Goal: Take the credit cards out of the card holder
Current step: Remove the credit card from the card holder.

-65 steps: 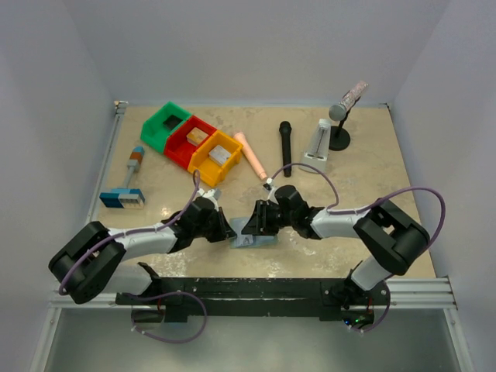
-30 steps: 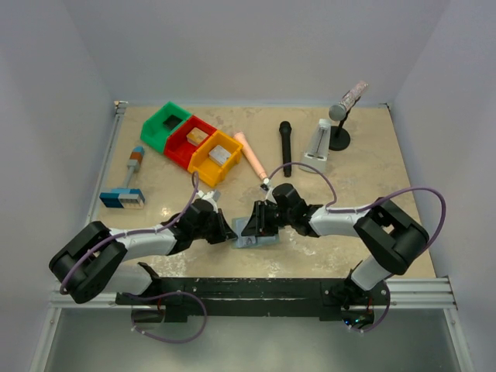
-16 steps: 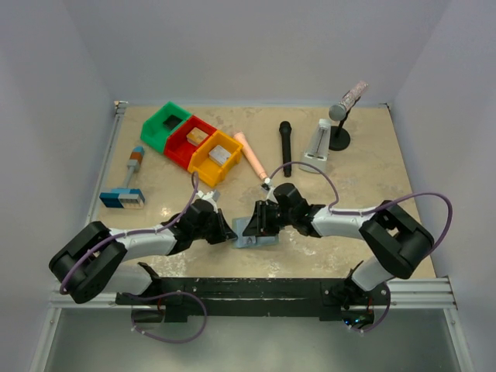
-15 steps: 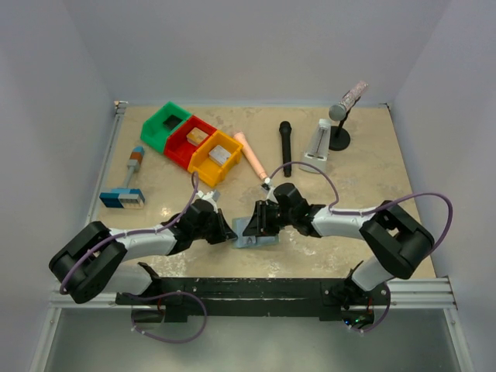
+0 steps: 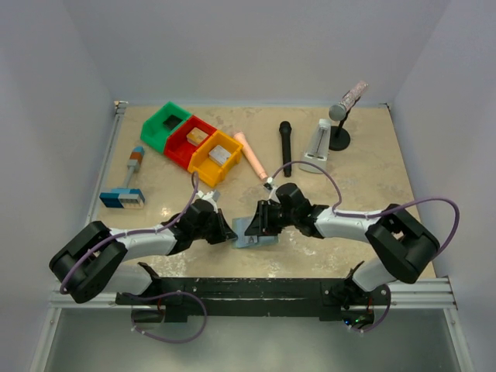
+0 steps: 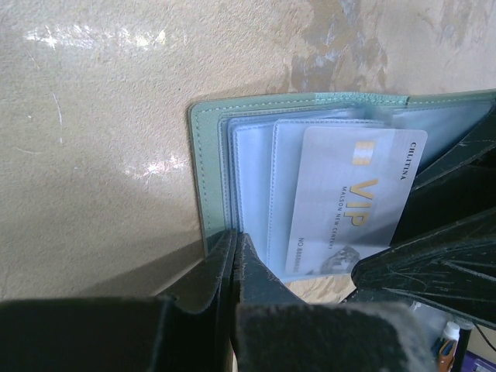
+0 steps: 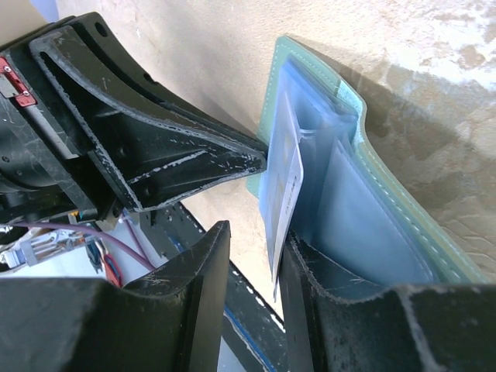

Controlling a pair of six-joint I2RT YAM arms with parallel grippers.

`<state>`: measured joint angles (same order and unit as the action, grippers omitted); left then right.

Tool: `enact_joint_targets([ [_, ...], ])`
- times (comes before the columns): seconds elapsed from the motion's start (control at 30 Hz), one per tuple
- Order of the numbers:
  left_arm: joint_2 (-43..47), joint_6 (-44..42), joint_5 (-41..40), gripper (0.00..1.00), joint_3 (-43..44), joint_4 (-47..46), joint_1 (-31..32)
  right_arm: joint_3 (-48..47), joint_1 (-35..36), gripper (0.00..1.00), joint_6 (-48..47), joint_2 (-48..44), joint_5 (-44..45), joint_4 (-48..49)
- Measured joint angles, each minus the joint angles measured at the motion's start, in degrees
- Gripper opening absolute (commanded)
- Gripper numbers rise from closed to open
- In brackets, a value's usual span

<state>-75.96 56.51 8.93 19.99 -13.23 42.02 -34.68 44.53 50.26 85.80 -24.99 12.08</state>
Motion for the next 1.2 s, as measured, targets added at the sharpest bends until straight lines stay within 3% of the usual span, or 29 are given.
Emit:
enact_joint_targets([
  [0.53, 0.2, 0.0, -0.3, 0.0, 0.0, 0.2, 0.0, 2.4, -1.5, 0.3, -0.4, -4.2, 1.6, -1.6],
  [0.87, 1.3, -0.1, -1.3, 0.0, 0.0, 1.8, 0.1, 3.0, -2.1, 0.22, -0.5, -5.0, 2.5, -2.0],
  [1.0, 1.6, -0.1, -1.5, 0.0, 0.0, 2.2, 0.1, 3.1, -2.2, 0.16, -0.6, -5.5, 3.1, -2.3],
  [1.13, 1.6, -0.1, -1.6, 0.0, 0.0, 2.3, 0.1, 3.2, -2.2, 0.01, -0.8, -5.6, 3.5, -2.8],
  [1.2, 1.8, -0.1, -1.7, 0.0, 0.0, 2.5, 0.1, 3.2, -2.2, 0.0, -1.0, -5.6, 4.0, -3.6],
])
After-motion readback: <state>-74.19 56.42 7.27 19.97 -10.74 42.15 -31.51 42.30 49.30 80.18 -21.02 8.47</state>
